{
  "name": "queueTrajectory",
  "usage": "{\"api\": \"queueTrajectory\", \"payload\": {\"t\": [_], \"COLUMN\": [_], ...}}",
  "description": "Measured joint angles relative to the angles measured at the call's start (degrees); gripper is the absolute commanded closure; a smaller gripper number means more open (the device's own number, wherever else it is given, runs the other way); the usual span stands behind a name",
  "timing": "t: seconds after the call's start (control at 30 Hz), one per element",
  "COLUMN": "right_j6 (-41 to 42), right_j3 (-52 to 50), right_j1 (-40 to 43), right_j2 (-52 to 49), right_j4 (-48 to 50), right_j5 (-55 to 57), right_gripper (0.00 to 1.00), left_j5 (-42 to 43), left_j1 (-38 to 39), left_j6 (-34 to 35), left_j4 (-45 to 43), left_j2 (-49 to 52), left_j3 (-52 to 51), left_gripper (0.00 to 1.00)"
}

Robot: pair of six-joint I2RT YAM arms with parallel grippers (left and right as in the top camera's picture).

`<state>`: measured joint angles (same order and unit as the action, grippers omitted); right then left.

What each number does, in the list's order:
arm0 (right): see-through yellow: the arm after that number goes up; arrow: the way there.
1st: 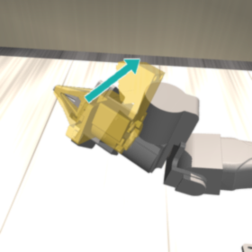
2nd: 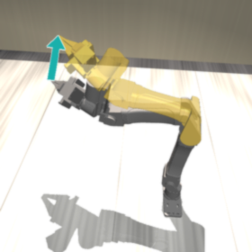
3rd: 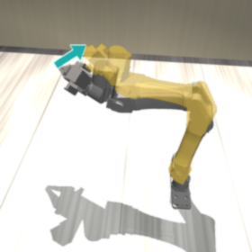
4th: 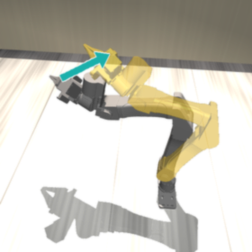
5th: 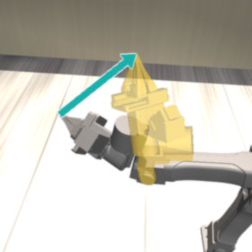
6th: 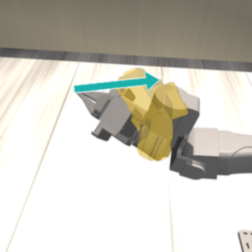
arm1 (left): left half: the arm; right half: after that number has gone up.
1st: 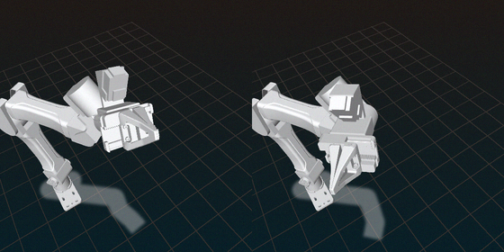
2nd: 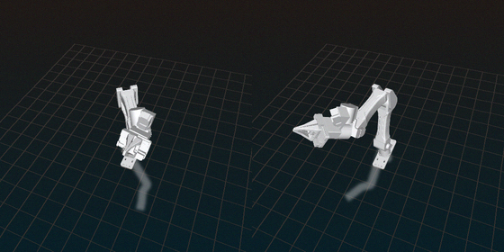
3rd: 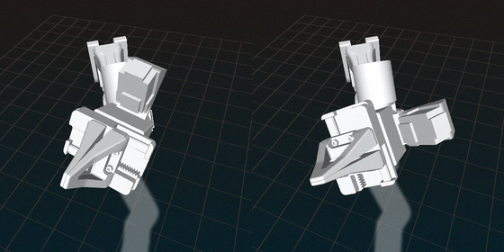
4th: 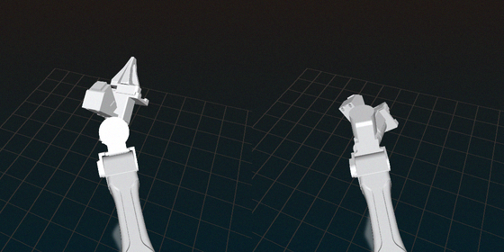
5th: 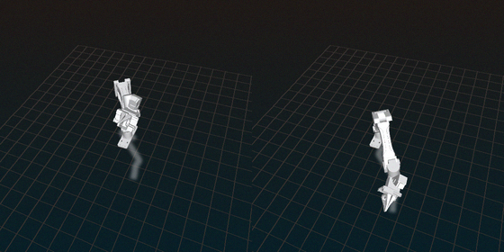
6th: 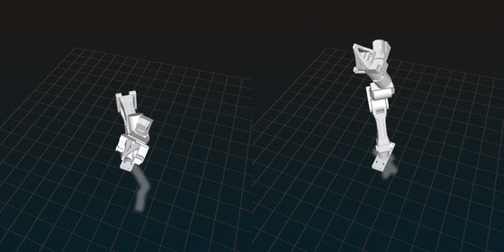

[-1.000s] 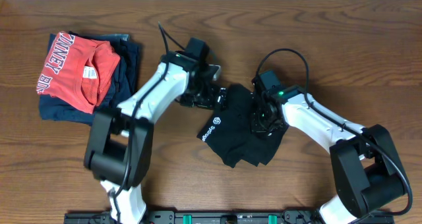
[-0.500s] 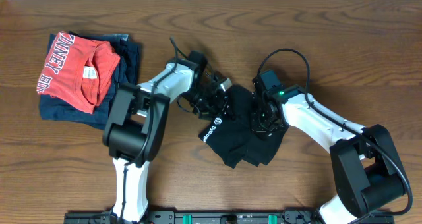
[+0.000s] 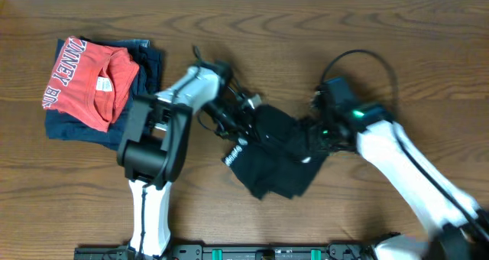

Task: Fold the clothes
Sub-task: 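Carry the black shirt with the left gripper onto the clothes stack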

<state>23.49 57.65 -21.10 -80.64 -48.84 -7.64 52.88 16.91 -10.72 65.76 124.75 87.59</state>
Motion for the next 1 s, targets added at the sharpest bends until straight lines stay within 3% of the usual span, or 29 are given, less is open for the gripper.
{"api": "queueTrajectory", "payload": {"t": [0.13, 0.3, 0.5, 0.53, 0.6, 0.67, 0.73, 1.0], "right_j6": [0.0, 0.0, 0.0, 0.0, 0.0, 0.0, 0.0, 0.0], "right_j3": [0.0, 0.0, 0.0, 0.0, 0.0, 0.0, 0.0, 0.0], "right_j1": [1.0, 0.9, 0.9, 0.9, 0.9, 0.9, 0.9, 0.9], "right_j2": [7.6, 9.8, 9.0, 8.8, 8.5, 8.3, 8.3, 8.3], "right_j4": [-0.3, -0.5, -0.7, -0.7, -0.7, -0.6, -0.7, -1.2], "right_j5": [0.4, 0.4, 0.4, 0.4, 0.4, 0.4, 0.5, 0.6], "right_gripper": [0.85, 0.84, 0.84, 0.84, 0.84, 0.84, 0.84, 0.83], "left_j5": [-1.8, -4.5, -5.9, -6.3, -7.1, -7.4, -7.6, -8.4], "left_j1": [-7.8, -22.1, -40.1, -43.0, -48.0, -51.6, -55.0, -63.7], "left_j6": [-1.8, -2.9, -2.9, -2.9, -3.1, -3.0, -3.0, 0.8], "left_j4": [4.5, 4.3, 3.7, 3.4, 2.7, 2.6, 2.6, 3.8], "left_j2": [-5.1, -13.1, -15.1, -14.7, -13.4, -12.0, -10.2, -6.1], "left_j3": [10.1, 22.1, 26.1, 26.1, 26.1, 26.1, 26.1, 25.6], "left_gripper": [0.94, 0.94, 0.94, 0.83, 0.33, 0.06, 0.01, 0.02]}}
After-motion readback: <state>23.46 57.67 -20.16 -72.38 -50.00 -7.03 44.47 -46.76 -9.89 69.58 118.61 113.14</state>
